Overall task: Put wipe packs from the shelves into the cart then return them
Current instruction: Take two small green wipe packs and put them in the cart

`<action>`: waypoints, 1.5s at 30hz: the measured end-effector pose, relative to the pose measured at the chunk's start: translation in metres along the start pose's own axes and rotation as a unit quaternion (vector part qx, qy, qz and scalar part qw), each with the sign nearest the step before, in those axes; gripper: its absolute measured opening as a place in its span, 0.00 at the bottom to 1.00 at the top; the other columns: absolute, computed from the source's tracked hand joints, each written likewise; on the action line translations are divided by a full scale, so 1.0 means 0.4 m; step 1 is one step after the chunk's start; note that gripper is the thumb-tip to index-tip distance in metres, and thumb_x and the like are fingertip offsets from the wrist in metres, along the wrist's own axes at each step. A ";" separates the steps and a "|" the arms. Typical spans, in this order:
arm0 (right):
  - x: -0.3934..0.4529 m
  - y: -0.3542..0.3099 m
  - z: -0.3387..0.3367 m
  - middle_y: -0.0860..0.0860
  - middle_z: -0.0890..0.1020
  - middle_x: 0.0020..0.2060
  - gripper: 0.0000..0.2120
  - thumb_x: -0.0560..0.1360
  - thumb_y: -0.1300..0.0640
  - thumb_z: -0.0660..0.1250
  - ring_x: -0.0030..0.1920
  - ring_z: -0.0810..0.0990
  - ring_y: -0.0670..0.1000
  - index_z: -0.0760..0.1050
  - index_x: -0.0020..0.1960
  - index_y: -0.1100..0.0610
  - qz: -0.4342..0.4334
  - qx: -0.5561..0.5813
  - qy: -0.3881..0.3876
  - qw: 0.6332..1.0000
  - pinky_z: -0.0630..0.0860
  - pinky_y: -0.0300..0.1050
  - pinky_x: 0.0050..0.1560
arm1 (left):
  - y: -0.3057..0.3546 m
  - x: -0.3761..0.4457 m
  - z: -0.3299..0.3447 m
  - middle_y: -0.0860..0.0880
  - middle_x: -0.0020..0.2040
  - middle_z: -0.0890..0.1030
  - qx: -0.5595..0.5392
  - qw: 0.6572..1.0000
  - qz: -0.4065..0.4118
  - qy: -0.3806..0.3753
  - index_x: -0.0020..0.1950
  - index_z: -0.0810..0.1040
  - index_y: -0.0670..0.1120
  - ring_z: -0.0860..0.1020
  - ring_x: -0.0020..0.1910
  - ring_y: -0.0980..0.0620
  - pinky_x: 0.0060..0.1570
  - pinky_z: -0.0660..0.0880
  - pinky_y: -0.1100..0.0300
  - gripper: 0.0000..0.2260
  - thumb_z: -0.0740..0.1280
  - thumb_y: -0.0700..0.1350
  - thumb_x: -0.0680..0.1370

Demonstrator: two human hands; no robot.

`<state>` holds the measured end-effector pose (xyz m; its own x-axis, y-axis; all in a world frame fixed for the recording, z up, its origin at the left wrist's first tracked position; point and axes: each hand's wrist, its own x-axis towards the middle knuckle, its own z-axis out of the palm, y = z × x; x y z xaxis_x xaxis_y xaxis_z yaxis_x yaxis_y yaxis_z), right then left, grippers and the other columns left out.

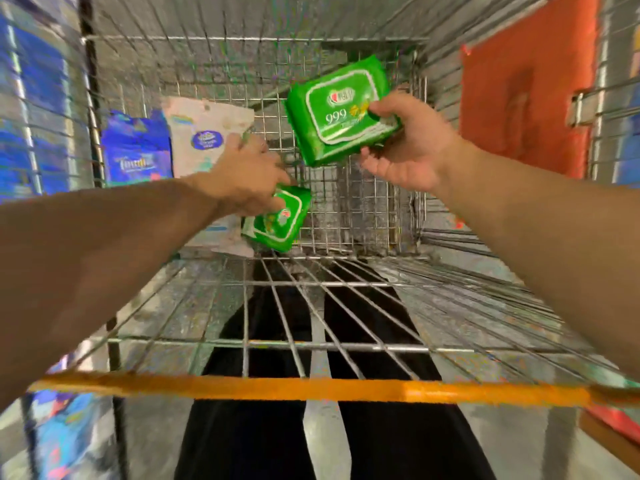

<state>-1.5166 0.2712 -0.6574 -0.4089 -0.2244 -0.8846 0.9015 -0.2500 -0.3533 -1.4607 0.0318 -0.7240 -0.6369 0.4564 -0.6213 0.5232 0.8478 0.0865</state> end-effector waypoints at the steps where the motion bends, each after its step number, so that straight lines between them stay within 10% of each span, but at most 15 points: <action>1: 0.003 0.001 -0.003 0.58 0.79 0.53 0.17 0.69 0.59 0.72 0.51 0.77 0.54 0.76 0.57 0.60 0.002 0.001 0.000 1.000 0.78 0.42 0.42 | -0.002 0.001 -0.004 0.55 0.63 0.77 0.007 1.000 0.012 -0.024 0.67 0.74 0.60 0.67 0.65 0.46 0.64 0.62 0.41 0.21 0.63 0.62 0.75; 8: 0.017 -0.002 -0.004 0.55 0.77 0.48 0.13 0.68 0.59 0.70 0.48 0.78 0.54 0.74 0.51 0.55 0.008 -0.029 -0.014 0.999 0.75 0.56 0.55 | -0.035 -0.018 -0.009 0.58 0.64 0.79 0.042 0.994 0.065 -0.074 0.70 0.69 0.63 0.68 0.64 0.48 0.62 0.63 0.45 0.24 0.63 0.68 0.76; 12: 0.038 0.037 -0.004 0.54 0.78 0.49 0.09 0.71 0.62 0.68 0.51 0.79 0.53 0.73 0.50 0.55 0.040 -0.124 -0.030 0.991 0.79 0.52 0.52 | -0.082 -0.061 0.026 0.50 0.54 0.82 -0.107 0.992 0.027 0.066 0.60 0.80 0.54 0.75 0.54 0.45 0.53 0.72 0.49 0.14 0.68 0.54 0.75; 15: 0.059 0.091 0.003 0.53 0.79 0.48 0.08 0.73 0.61 0.69 0.46 0.79 0.50 0.73 0.50 0.56 0.085 -0.220 -0.065 0.970 0.79 0.44 0.46 | -0.072 -0.106 0.011 0.48 0.45 0.83 -0.405 0.897 -0.138 0.112 0.51 0.81 0.48 0.78 0.40 0.51 0.39 0.71 0.60 0.08 0.63 0.48 0.80; 19: 0.085 0.167 0.060 0.56 0.83 0.48 0.09 0.75 0.65 0.69 0.46 0.84 0.52 0.72 0.53 0.61 0.116 -0.313 -0.104 0.937 0.83 0.46 0.43 | -0.072 -0.146 -0.014 0.45 0.42 0.86 -0.649 0.729 -0.214 -0.026 0.53 0.81 0.45 0.70 0.23 0.56 0.24 0.61 0.65 0.20 0.60 0.61 0.81; 28: 0.065 0.184 0.133 0.58 0.83 0.51 0.27 0.71 0.67 0.75 0.43 0.87 0.55 0.70 0.67 0.60 0.066 -0.401 -0.029 0.913 0.84 0.46 0.39 | -0.064 -0.165 -0.001 0.53 0.29 0.81 -0.600 0.779 -0.166 -0.078 0.43 0.78 0.42 0.74 0.24 0.61 0.23 0.69 0.69 0.06 0.73 0.40 0.76; 32: 0.027 0.171 0.158 0.55 0.80 0.52 0.21 0.74 0.54 0.73 0.49 0.83 0.55 0.71 0.63 0.59 -0.046 -0.620 0.044 0.782 0.82 0.49 0.48 | -0.067 -0.193 -0.024 0.49 0.35 0.79 -0.459 0.869 -0.169 -0.070 0.41 0.79 0.44 0.74 0.32 0.54 0.28 0.71 0.67 0.11 0.72 0.50 0.76; 35: -0.033 0.121 0.207 0.52 0.80 0.40 0.08 0.76 0.53 0.68 0.41 0.80 0.51 0.74 0.48 0.59 -0.144 -0.624 0.086 0.763 0.81 0.45 0.43 | -0.084 -0.240 -0.085 0.47 0.36 0.75 -0.358 0.912 -0.181 -0.088 0.35 0.72 0.45 0.73 0.39 0.46 0.41 0.70 0.57 0.21 0.64 0.60 0.78; 39: -0.130 0.030 0.328 0.48 0.76 0.29 0.12 0.74 0.56 0.66 0.33 0.76 0.49 0.70 0.34 0.55 -0.199 -0.670 0.065 0.712 0.72 0.40 0.32 | -0.106 -0.328 -0.215 0.48 0.37 0.73 -0.274 0.935 -0.219 -0.056 0.34 0.71 0.47 0.73 0.46 0.44 0.51 0.74 0.56 0.23 0.60 0.64 0.78; 45: -0.309 -0.101 0.545 0.55 0.75 0.29 0.17 0.74 0.53 0.66 0.35 0.72 0.55 0.69 0.29 0.57 -0.305 -0.737 0.018 0.603 0.76 0.48 0.42 | -0.124 -0.508 -0.403 0.44 0.54 0.82 -0.162 0.937 -0.302 0.067 0.52 0.82 0.44 0.75 0.61 0.42 0.55 0.70 0.55 0.28 0.57 0.67 0.77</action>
<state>-1.5333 0.1035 -0.4673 -0.7492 -0.4859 -0.4502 -0.2559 0.8392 -0.4798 -1.4483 -0.0594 -0.4767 -0.8383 -0.1225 -0.5312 -0.1424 0.9898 -0.0035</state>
